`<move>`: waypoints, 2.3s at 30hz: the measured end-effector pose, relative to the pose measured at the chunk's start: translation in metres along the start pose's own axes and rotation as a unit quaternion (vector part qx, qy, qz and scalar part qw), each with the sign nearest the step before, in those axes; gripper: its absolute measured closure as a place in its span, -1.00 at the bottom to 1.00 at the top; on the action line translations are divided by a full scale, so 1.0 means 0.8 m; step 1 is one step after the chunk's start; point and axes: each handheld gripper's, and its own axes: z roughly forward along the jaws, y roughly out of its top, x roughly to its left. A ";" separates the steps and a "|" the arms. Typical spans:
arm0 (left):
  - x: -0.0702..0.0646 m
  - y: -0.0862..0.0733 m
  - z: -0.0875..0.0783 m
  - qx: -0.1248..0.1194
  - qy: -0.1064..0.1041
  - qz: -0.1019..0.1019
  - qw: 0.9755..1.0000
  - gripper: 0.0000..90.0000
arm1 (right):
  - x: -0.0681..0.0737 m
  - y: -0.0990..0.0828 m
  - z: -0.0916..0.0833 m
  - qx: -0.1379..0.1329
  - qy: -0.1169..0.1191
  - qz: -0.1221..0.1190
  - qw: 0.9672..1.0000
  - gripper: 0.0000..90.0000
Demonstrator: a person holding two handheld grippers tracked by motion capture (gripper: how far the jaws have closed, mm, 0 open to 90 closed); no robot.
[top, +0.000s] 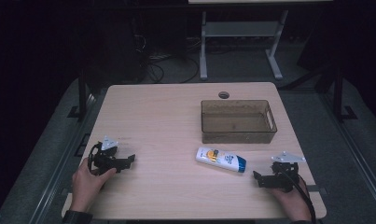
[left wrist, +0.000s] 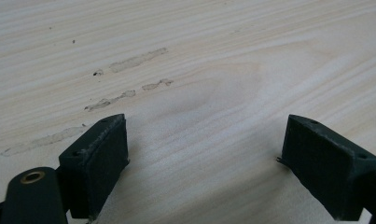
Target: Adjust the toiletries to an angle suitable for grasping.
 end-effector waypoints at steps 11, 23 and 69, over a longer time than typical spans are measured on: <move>0.000 0.000 0.000 0.000 0.000 0.000 1.000 -0.71 | -0.001 0.005 -0.003 0.011 0.003 -0.001 1.000 -0.77; 0.000 0.000 0.000 0.001 0.000 0.001 1.000 -0.71 | -0.001 0.023 -0.026 -0.007 0.057 -0.013 0.998 0.29; 0.000 0.000 0.000 0.000 -0.002 0.000 1.000 -0.71 | 0.015 0.083 0.045 0.033 0.151 -0.081 0.985 1.00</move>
